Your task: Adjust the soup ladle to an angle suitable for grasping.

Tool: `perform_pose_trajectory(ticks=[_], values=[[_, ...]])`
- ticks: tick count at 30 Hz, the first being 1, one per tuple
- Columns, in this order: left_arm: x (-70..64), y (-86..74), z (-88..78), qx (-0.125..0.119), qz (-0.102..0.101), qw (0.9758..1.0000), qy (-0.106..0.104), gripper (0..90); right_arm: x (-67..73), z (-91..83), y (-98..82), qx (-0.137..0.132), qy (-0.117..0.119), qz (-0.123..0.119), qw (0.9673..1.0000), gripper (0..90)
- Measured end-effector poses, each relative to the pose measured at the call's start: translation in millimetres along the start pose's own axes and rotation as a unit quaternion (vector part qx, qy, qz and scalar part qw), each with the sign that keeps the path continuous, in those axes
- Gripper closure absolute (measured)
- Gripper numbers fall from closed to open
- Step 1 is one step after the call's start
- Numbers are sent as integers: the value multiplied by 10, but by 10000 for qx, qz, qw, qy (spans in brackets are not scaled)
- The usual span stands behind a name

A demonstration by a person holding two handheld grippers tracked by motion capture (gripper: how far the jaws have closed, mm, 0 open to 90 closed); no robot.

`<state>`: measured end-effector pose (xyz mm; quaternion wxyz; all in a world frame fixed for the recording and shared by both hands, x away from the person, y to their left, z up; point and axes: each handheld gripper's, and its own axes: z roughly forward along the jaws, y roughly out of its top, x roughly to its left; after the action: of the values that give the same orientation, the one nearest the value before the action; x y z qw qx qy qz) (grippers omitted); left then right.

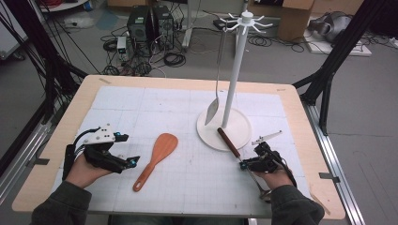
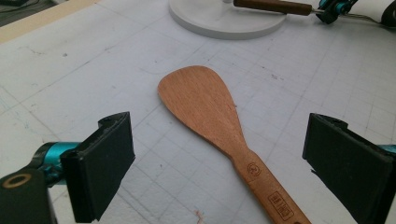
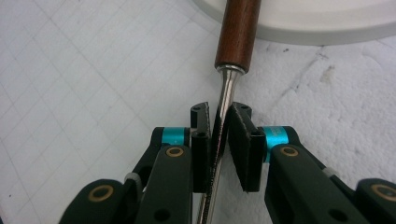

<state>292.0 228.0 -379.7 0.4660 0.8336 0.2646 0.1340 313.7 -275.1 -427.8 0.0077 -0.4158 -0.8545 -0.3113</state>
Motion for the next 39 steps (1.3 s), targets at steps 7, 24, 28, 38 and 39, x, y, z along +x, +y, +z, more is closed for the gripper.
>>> perform_pose_trajectory(ticks=[7, 24, 28, 38, 39], values=[[-3, 2, 1, 2, -2, 10000, 2, 93, 5, 46, 40, -67, -8, 20, 10000, 791], [0, 1, -2, -5, -7, 10000, -5, 94, 84, 26, 64, -193, 227, -160, 9994, 840], [-4, 2, 1, 3, -15, 10000, -6, 93, 111, 10, 65, -241, 238, -253, 9991, 842], [-6, 10, -1, -20, -7, 10000, -12, 94, 185, -67, 99, -401, 396, -530, 9970, 844], [-7, 11, -2, -23, -9, 10000, -13, 94, 200, -71, 104, -393, 418, -550, 9968, 844]])
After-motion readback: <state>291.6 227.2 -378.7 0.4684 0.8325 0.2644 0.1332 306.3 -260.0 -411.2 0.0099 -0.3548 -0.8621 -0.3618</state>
